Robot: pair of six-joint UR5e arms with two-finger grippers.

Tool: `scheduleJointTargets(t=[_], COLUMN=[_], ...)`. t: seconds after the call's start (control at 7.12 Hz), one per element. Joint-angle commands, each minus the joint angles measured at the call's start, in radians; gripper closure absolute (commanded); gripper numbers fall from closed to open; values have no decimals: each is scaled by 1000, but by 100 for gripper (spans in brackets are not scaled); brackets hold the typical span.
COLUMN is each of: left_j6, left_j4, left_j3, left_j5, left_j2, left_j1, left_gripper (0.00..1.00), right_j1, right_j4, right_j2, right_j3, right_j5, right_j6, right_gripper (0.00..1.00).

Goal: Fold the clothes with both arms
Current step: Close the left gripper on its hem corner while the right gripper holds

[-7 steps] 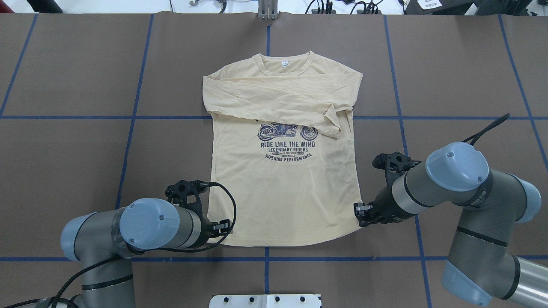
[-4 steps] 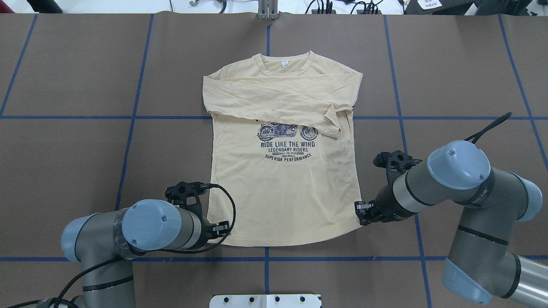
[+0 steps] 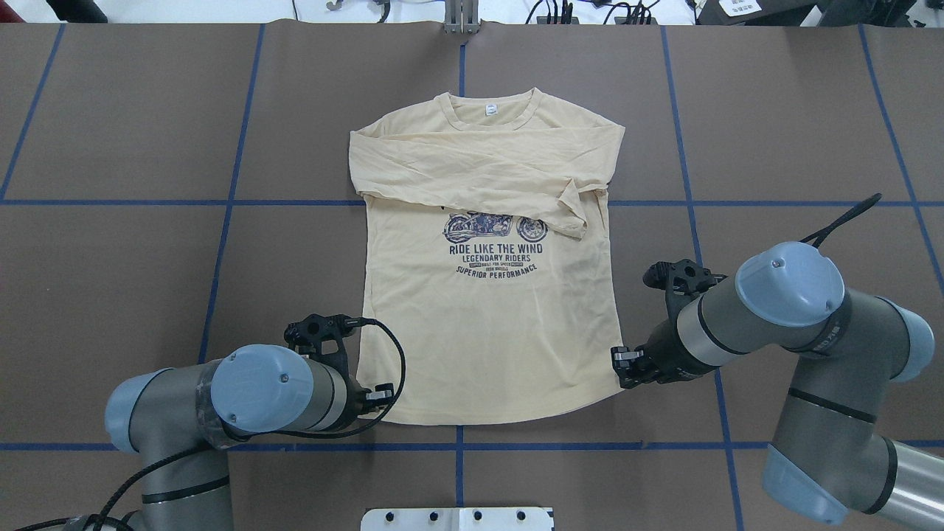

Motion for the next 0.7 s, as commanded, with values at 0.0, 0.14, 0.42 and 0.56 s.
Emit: scheduleJointTargets(t=[0.0,0.14,0.42,0.56], left_j6=[8,8,11,53], left_j4=[8,43,90,158], left_j3=[-14,-31,-86,-129], left_j5=[0,-1,-3,-4], left_j2=[0,-2,0,1], left_j1=[5,4,-6,-3], left_gripper=[100,100,100,100], right_j1=[4,7,45,72], right_j4=[0,0,-3,-2], right_j2=[-1,-1,-3,-10], right_j3=[-1,-1,3,9], right_j5=[0,0,74,115], right_j6=[-1,-1,-1,0], right_gripper=[100,100,100,100])
